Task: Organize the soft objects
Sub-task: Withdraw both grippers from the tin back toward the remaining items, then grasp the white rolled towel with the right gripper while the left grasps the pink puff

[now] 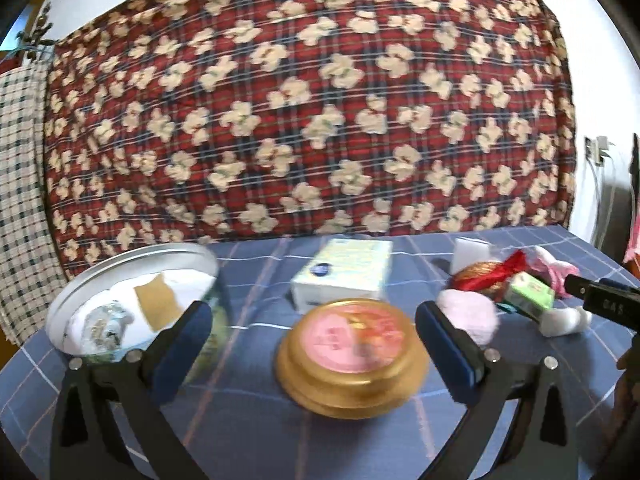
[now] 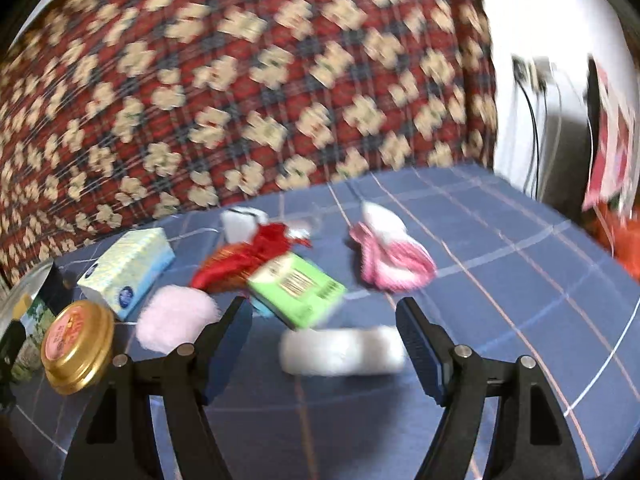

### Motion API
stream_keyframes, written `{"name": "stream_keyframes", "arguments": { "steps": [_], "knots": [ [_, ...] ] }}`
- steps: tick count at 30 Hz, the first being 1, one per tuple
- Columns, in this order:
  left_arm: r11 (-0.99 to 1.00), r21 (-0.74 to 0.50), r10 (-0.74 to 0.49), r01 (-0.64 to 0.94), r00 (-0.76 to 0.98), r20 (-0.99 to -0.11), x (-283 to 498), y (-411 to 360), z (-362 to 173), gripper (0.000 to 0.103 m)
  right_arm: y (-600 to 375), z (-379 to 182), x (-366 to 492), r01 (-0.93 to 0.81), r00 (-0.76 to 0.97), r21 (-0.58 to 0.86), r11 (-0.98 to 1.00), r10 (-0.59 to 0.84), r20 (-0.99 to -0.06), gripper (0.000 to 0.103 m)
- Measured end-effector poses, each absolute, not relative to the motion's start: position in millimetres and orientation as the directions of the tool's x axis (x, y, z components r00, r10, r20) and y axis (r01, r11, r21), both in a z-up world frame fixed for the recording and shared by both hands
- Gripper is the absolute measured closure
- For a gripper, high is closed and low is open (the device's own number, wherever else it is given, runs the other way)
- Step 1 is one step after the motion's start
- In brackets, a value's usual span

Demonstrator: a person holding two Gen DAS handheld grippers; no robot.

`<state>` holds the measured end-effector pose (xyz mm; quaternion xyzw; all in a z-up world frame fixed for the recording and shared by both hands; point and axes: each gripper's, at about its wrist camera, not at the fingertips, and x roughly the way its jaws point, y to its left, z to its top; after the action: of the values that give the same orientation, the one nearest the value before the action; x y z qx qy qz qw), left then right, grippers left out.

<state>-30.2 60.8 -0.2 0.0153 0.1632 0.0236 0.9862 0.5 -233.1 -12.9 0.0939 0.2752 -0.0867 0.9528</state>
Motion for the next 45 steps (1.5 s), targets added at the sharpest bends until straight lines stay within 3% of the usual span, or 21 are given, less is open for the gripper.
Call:
{"name": "stream_keyframes", "arguments": {
  "steps": [4, 9, 19, 28, 33, 40, 45],
  "knots": [
    [0.998, 0.056, 0.006, 0.012, 0.948, -0.319, -33, 40, 0, 0.000, -250, -22, 6, 0.231, 0.796, 0.183, 0.955, -0.077, -0.601, 0.027],
    [0.993, 0.061, -0.070, 0.098, 0.933, -0.353, -32, 17, 0, 0.000, -240, -31, 23, 0.198, 0.746, 0.149, 0.969, -0.050, -0.664, 0.027],
    [0.987, 0.108, -0.071, 0.118, 0.927, -0.367, -30, 0, -1, 0.000, -243, -49, 53, 0.216, 0.644, 0.127, 0.968, -0.043, -0.764, 0.020],
    [0.980, 0.145, -0.071, 0.136, 0.922, -0.380, -26, -17, -3, 0.000, -250, -50, 48, 0.184, 0.659, 0.145, 0.972, -0.013, -0.752, 0.023],
    [0.976, 0.157, -0.080, 0.150, 0.920, -0.383, -24, -25, -2, 0.000, -251, -33, 29, 0.191, 0.747, 0.159, 0.969, -0.038, -0.664, 0.023],
    [0.958, 0.149, -0.161, 0.247, 0.886, -0.435, -4, -58, -1, 0.000, -266, 2, -15, 0.304, 0.907, 0.154, 0.940, -0.237, -0.348, 0.023],
    [0.949, 0.144, -0.169, 0.281, 0.838, -0.519, 30, -90, -4, 0.001, -280, 4, -24, 0.335, 0.913, 0.221, 0.916, -0.258, -0.315, 0.023]
  ]
}}
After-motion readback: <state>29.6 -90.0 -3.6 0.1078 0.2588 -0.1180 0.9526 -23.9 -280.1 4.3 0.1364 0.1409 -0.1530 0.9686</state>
